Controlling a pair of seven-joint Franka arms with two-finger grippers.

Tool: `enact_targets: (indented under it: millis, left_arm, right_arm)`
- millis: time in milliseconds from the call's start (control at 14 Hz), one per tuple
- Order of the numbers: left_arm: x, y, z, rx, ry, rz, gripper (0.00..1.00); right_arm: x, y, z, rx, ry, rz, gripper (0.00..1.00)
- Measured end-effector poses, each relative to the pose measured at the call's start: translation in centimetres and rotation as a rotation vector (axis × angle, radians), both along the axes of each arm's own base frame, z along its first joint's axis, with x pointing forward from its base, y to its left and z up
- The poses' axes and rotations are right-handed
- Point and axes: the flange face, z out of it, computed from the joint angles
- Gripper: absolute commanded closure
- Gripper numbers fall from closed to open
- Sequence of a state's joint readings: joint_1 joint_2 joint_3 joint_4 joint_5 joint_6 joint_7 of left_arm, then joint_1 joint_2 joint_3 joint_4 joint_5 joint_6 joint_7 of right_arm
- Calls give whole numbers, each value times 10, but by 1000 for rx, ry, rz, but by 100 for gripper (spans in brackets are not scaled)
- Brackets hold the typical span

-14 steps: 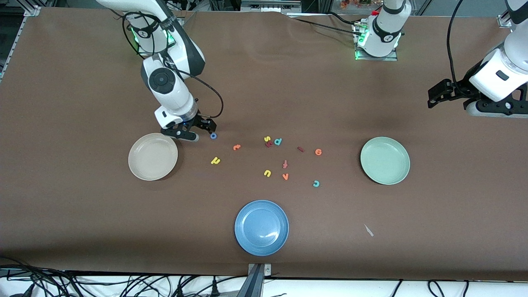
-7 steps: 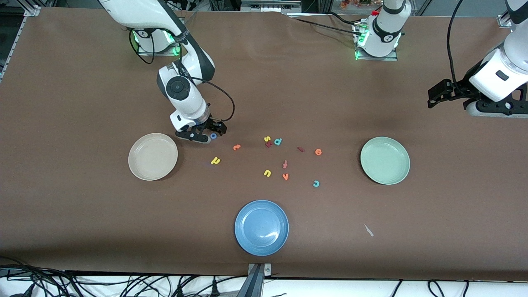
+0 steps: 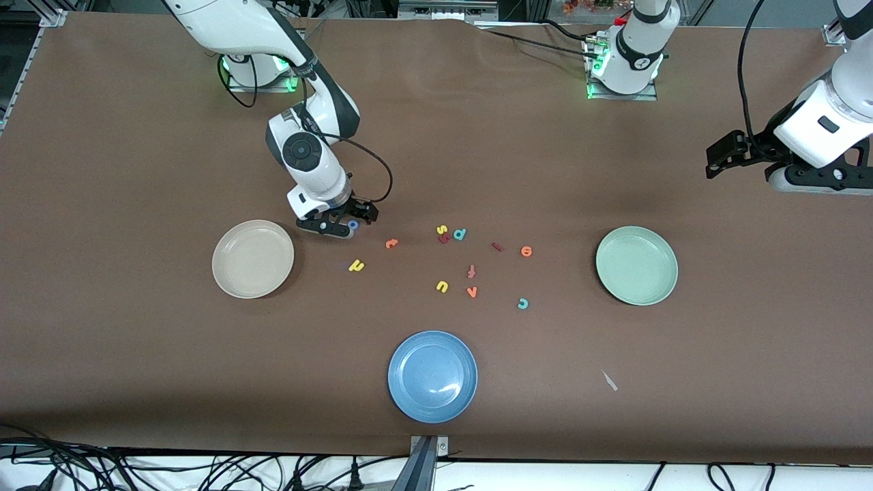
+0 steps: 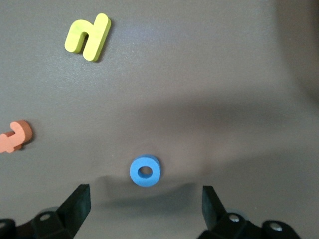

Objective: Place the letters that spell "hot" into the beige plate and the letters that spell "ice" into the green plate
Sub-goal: 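Lower the right gripper and grasp the blue foam ring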

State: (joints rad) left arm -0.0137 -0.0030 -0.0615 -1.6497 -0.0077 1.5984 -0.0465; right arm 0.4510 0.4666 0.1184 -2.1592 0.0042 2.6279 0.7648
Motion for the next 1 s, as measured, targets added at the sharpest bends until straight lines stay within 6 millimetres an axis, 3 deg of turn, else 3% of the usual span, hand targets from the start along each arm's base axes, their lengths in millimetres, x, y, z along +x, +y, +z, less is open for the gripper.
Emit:
enact_targets:
  millis: [358,573,716,1002]
  left_arm:
    - [0,0,0,0,0,0,0]
    - [0,0,0,0,0,0,0]
    - [0,0,0,0,0,0,0]
    - [0,0,0,0,0,0,0]
  right_arm:
    - [7,4,-4,5,-3,8,12]
    - [11,7,-7,8,-5,19,20]
    - [13,6,-8,7,-5,29,31]
    - [14,3,-8,1,3,52,38]
